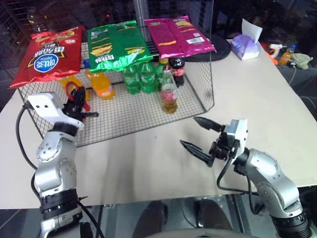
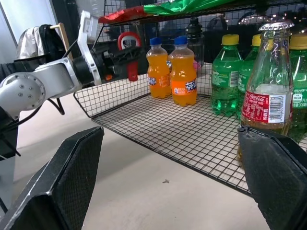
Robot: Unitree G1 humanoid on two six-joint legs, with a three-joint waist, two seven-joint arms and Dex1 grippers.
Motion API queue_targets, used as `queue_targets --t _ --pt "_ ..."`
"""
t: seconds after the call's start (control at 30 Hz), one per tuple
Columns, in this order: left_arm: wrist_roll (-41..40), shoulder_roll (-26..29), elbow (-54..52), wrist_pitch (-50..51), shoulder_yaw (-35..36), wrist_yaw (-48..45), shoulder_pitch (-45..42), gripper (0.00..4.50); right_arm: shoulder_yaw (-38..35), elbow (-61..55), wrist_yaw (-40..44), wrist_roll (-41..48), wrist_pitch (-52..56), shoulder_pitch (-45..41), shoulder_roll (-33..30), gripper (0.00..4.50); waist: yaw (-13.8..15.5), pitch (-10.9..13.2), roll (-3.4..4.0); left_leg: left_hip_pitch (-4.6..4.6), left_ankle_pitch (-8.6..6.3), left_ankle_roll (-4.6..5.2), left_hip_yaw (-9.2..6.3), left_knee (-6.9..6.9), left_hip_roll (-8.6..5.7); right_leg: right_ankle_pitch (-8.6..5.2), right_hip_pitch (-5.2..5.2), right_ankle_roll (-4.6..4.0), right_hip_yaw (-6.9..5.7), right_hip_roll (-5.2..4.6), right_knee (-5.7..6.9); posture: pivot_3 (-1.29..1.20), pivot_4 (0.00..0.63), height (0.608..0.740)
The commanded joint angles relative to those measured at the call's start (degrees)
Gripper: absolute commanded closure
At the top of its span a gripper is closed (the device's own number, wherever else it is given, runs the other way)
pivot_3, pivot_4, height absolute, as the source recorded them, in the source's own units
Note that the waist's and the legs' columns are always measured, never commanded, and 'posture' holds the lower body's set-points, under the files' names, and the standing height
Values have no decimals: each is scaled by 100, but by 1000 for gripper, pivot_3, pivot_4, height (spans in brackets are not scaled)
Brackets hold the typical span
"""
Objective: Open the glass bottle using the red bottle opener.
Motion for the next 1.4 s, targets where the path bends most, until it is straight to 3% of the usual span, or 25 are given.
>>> queue_targets --t 0.03,0.17,0.37,0.67,1.0,1.27,1.4 --pt "-365 44 -303 144 217 -48 0 4452 -4 -39 60 -22 -187 33 25 0 -9 0 0 1 0 0 1 0 0 0 -1 0 1 0 3 0 150 740" --pt "-655 14 -480 461 -41 -264 97 4452 20 37 17 -75 -216 -2 66 0 -11 0 0 4 2 -3 4 1 1 0 -3 0 4 5 12 0 150 740" --pt "-1080 -165 -991 1216 -1091 -843 170 4452 65 120 -163 -111 43 -115 160 0 5 0 0 1 2 -4 3 15 -2 0 -2 -1 5 2 23 0 150 740" --pt "-1401 -350 -865 1773 -2024 -1719 -234 4452 219 82 -472 348 1540 -636 146 0 -18 1 1 4 7 -11 13 20 4 -1 -16 -2 18 16 52 0 150 740" --pt "-1519 -853 -354 2200 -2603 -2372 -817 4452 149 548 -658 1053 2941 -1561 473 0 -21 2 1 -3 7 -10 12 32 0 -1 -17 -2 18 15 54 0 150 740" --pt "-1556 -827 -240 2476 -2724 -2875 -817 4452 -205 565 -879 1699 3447 -1760 803 0 -25 2 1 -9 7 -10 12 33 1 -1 -24 -2 19 14 56 0 150 740" --pt "-1538 -817 -163 2509 -2700 -2979 -847 4500 -292 565 -856 1843 3544 -1786 794 1681 -26 2 1 -13 7 -10 12 33 0 -1 -28 -2 19 15 56 0 150 740"
